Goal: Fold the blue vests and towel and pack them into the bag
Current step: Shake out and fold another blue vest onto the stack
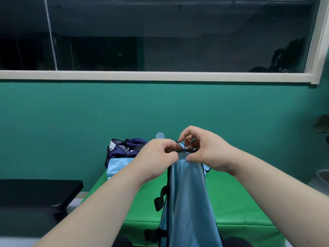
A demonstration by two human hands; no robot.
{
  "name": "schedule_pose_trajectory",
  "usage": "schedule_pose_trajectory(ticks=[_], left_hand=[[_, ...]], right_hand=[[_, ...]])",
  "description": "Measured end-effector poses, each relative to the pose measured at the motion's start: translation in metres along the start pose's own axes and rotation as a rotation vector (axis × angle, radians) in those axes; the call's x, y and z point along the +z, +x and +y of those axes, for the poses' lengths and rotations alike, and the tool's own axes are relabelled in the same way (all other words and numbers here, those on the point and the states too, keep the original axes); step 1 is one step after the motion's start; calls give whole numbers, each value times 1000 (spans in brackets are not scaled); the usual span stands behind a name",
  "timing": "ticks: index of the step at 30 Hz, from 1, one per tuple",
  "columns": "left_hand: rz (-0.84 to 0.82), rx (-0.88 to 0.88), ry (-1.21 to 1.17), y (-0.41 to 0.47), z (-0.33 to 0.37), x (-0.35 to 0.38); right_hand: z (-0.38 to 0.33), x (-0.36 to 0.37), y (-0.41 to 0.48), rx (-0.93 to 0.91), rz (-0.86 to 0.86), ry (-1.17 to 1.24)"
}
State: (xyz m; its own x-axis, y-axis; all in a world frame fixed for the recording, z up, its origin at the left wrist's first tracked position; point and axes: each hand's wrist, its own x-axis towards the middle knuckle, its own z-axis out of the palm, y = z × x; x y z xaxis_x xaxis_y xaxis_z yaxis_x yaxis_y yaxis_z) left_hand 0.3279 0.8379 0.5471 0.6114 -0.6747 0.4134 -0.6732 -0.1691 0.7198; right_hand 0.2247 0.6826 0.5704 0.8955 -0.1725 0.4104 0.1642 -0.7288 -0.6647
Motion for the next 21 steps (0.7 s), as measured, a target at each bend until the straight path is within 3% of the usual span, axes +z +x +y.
schedule_pose_trajectory(ticks=[6,14,21], left_hand=[[111,-39,39,-1,-3,-13],[97,-142,-20,-9,-20,-20],[-59,-12,248,-13,-23,-29]], right_hand=[[22,23,-11,154,-27,96],[28,40,-16,226,-63,52],[23,41,-13,174,-71,78]])
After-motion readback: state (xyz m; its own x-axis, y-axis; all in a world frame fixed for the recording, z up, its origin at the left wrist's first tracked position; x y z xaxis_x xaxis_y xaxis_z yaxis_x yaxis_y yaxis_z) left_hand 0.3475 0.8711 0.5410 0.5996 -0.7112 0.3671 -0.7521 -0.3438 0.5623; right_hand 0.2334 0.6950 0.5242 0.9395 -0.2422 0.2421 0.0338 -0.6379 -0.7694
